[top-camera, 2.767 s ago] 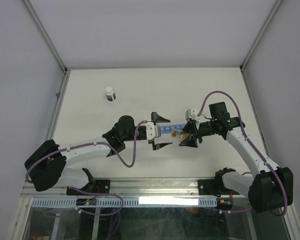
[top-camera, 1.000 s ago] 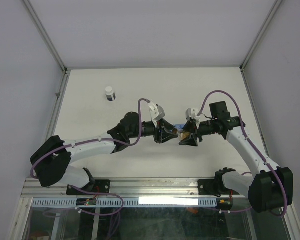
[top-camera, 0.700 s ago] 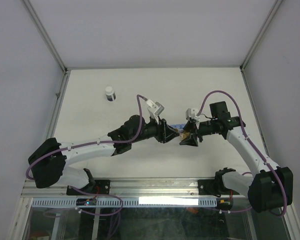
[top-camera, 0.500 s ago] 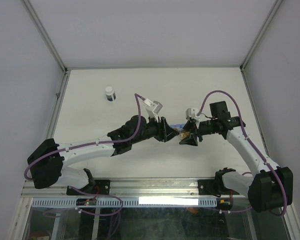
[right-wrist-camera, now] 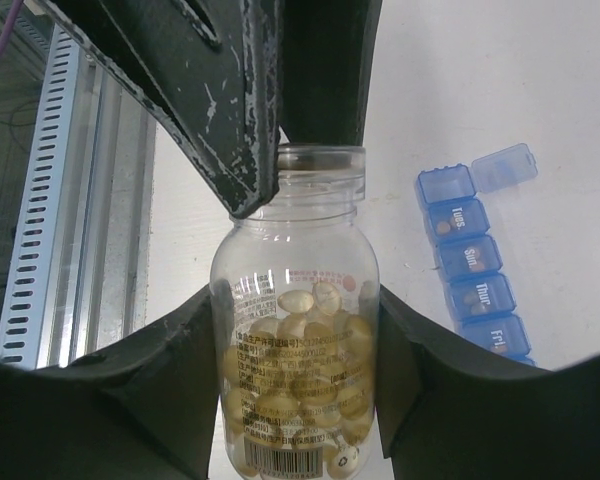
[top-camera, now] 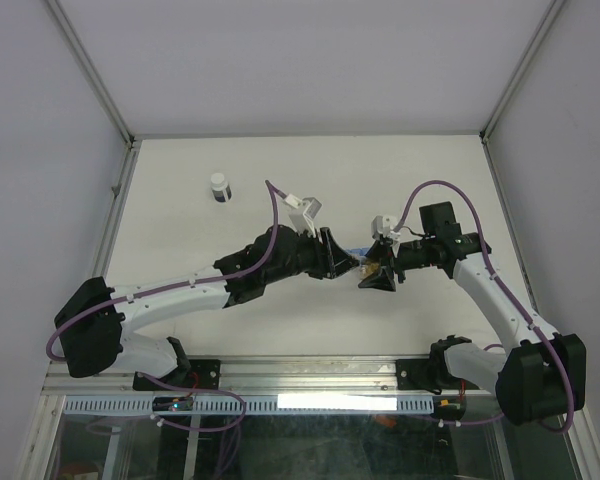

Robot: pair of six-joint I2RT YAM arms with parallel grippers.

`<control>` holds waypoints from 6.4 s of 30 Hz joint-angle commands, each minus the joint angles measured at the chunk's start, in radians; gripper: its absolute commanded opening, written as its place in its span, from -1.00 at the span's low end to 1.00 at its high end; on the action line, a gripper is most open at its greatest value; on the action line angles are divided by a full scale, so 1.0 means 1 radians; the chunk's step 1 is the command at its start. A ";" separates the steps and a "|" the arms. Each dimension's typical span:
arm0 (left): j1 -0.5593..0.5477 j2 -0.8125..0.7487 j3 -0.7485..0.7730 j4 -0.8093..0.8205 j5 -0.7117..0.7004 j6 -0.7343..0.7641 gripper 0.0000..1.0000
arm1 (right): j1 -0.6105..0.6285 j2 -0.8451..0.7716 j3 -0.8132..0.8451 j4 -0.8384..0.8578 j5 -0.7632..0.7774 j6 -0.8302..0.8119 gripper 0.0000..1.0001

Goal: Sort the pills into containers

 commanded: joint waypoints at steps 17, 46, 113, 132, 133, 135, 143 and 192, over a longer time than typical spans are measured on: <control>0.006 -0.044 0.020 0.079 0.007 0.122 0.98 | 0.010 -0.008 0.040 -0.001 -0.064 -0.008 -1.00; 0.162 0.011 -0.097 0.373 0.663 1.233 0.91 | 0.010 -0.010 0.038 -0.006 -0.064 -0.016 -1.00; 0.042 -0.078 -0.150 0.328 -0.005 0.036 -0.95 | 0.008 -0.002 0.041 -0.009 -0.062 -0.013 -1.00; 0.495 -0.082 -0.290 -0.280 -0.412 0.127 -0.94 | 0.005 -0.011 0.041 -0.010 -0.066 -0.013 -1.00; 0.504 -0.050 -0.277 -0.288 -0.435 0.136 -0.95 | 0.004 -0.012 0.040 -0.010 -0.067 -0.013 -1.00; 0.521 0.016 -0.246 -0.300 -0.485 0.149 -0.95 | 0.002 -0.012 0.041 -0.011 -0.069 -0.013 -1.00; 0.543 0.266 -0.118 -0.373 -0.570 0.170 -0.60 | -0.007 -0.017 0.041 -0.011 -0.074 -0.013 -1.00; 0.563 -0.510 -0.257 0.105 0.429 0.174 0.98 | -0.092 -0.213 0.350 0.602 0.176 0.971 -1.00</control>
